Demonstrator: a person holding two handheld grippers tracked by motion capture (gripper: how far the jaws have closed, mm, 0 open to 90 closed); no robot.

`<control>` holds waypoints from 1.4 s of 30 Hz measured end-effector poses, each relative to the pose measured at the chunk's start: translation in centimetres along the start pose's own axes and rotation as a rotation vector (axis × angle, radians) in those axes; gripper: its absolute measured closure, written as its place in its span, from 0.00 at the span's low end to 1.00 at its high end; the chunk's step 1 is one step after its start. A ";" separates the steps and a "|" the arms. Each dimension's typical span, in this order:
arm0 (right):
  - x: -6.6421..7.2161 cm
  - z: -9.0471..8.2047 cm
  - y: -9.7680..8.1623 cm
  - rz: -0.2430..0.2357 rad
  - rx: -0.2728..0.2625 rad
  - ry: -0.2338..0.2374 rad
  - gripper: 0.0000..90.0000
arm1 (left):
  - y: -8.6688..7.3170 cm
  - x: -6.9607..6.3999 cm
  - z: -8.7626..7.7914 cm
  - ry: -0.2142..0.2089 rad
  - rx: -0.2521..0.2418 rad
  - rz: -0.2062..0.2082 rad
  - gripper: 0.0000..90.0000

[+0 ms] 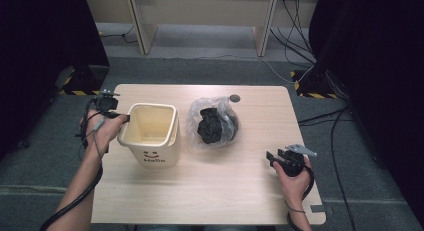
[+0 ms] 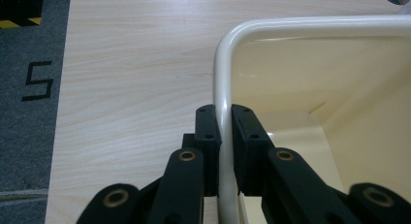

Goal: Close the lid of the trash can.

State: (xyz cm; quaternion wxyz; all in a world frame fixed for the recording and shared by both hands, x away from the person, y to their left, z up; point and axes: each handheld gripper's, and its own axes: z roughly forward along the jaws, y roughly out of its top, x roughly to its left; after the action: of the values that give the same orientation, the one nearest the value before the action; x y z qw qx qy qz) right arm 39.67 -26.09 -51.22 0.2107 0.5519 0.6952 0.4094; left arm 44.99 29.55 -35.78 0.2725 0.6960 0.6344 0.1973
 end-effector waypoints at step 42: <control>0.1 0.1 0.0 -0.003 0.008 0.000 0.52 | 0.7 -1.0 0.5 0.034 0.018 -0.006 0.91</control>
State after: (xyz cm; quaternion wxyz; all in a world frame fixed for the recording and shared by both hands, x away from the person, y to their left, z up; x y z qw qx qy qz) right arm 39.72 -26.02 -51.23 0.2094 0.5517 0.6976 0.4064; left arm 45.76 28.46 -35.68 0.2561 0.6932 0.6425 0.2026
